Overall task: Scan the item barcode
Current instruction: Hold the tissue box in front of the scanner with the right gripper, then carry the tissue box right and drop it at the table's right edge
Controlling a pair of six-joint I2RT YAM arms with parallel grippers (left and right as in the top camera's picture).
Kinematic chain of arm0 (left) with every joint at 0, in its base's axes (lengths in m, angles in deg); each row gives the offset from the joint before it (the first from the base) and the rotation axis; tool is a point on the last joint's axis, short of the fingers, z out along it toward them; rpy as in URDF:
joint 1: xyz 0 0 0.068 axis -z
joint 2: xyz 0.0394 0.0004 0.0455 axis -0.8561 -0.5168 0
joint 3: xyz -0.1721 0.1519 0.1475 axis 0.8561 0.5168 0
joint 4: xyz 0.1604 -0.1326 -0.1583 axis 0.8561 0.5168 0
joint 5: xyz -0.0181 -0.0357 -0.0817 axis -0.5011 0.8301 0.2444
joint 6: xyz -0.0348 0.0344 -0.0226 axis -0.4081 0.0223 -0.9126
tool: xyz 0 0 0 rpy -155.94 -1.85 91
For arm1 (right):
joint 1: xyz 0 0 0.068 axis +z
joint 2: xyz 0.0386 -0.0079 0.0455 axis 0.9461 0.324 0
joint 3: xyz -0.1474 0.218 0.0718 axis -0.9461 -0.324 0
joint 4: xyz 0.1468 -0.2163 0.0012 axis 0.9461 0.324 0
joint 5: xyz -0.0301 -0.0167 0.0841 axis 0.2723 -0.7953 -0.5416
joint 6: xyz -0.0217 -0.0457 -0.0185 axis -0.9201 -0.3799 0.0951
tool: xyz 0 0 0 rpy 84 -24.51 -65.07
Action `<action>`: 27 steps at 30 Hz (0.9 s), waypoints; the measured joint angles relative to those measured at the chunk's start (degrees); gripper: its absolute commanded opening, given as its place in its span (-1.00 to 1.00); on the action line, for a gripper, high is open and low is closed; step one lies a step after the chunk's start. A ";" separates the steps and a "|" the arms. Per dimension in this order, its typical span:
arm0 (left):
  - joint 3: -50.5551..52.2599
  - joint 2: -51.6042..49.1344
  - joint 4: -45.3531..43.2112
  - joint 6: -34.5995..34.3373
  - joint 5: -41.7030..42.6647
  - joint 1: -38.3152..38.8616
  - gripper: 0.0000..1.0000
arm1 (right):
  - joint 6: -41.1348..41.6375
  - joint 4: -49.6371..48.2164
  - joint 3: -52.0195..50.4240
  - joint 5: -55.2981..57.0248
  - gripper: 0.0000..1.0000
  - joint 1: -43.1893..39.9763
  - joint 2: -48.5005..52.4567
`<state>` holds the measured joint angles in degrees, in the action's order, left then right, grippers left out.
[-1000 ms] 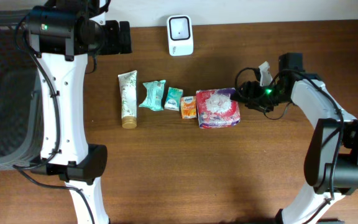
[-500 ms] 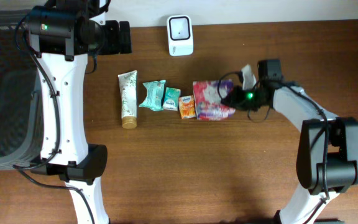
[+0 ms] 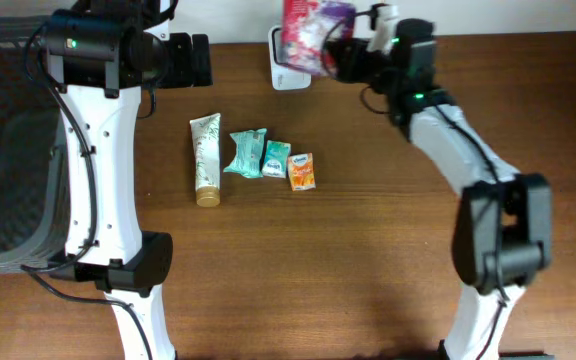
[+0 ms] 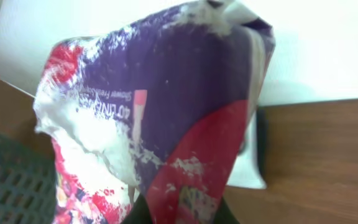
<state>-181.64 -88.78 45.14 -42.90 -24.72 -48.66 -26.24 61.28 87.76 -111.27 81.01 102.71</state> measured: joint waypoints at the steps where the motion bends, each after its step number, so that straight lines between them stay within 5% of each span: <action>1: 0.00 0.00 0.02 0.00 0.02 0.00 0.99 | 1.92 -1.46 2.69 0.63 -0.92 1.42 3.50; 6: 0.00 0.00 0.02 0.00 0.02 0.00 0.98 | 5.31 3.26 18.10 3.23 -0.92 5.44 16.52; 19: 0.00 0.00 0.02 -0.02 0.04 0.00 0.98 | 5.75 13.16 20.31 5.22 -0.92 0.48 17.18; 27: 0.00 0.00 0.00 0.00 0.02 0.00 0.98 | 14.21 27.30 20.79 -1.31 -0.92 -22.91 13.20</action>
<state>-181.64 -88.78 45.14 -42.90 -24.70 -48.66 -12.03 88.58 108.55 -112.58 58.10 115.91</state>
